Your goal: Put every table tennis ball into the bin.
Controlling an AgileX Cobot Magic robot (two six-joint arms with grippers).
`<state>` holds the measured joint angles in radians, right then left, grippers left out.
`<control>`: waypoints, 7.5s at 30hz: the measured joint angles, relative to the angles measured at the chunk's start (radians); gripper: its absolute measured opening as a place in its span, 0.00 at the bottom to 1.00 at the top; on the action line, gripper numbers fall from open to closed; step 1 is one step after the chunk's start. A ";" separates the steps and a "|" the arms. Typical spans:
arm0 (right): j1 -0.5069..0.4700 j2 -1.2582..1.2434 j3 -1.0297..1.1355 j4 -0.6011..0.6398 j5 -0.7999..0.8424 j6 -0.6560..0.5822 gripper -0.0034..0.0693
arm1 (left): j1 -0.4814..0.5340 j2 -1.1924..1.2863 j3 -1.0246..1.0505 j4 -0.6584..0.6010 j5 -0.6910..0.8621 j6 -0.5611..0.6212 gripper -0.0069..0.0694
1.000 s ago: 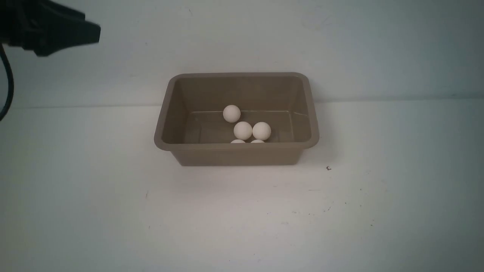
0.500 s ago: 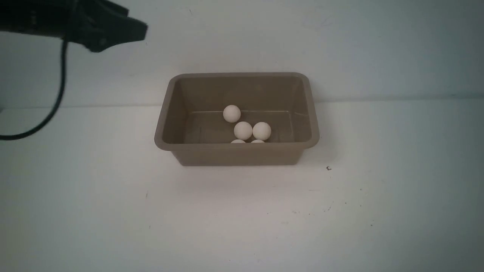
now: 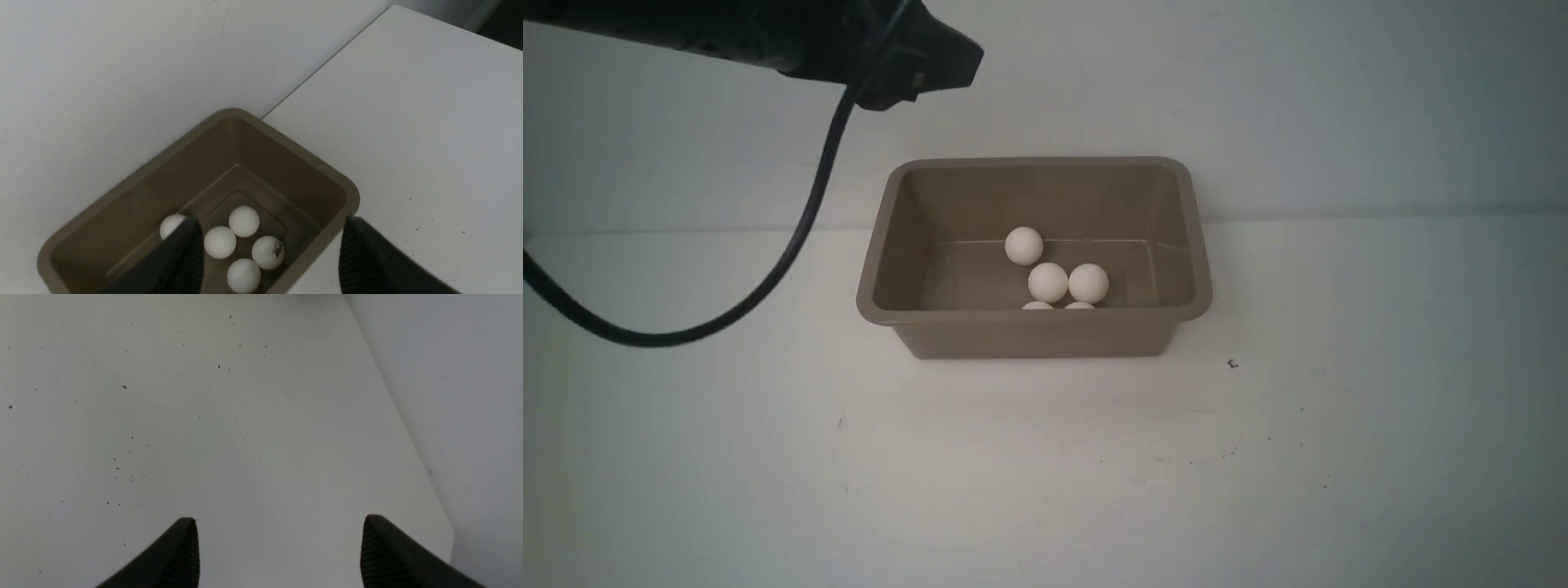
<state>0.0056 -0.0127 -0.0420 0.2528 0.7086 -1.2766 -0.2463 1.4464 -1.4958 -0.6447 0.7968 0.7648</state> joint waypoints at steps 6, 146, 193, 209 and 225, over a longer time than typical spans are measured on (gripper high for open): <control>0.000 0.000 0.000 0.001 0.001 0.000 0.71 | -0.040 -0.124 0.028 0.226 0.057 -0.300 0.62; 0.000 0.000 -0.228 0.436 -0.033 0.175 0.71 | 0.303 -1.457 1.517 0.565 -0.389 -0.687 0.62; 0.000 0.000 0.061 -0.253 -0.310 1.217 0.71 | 0.303 -1.457 1.517 0.564 -0.389 -0.687 0.62; 0.000 0.000 0.061 -0.253 -0.310 1.217 0.71 | 0.303 -1.457 1.517 0.564 -0.389 -0.687 0.62; 0.000 0.000 0.061 -0.253 -0.310 1.217 0.71 | 0.303 -1.457 1.517 0.563 -0.389 -0.687 0.62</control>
<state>0.0056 -0.0127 0.0186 0.0000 0.3985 -0.0598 0.0564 -0.0105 0.0210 -0.0813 0.4073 0.0775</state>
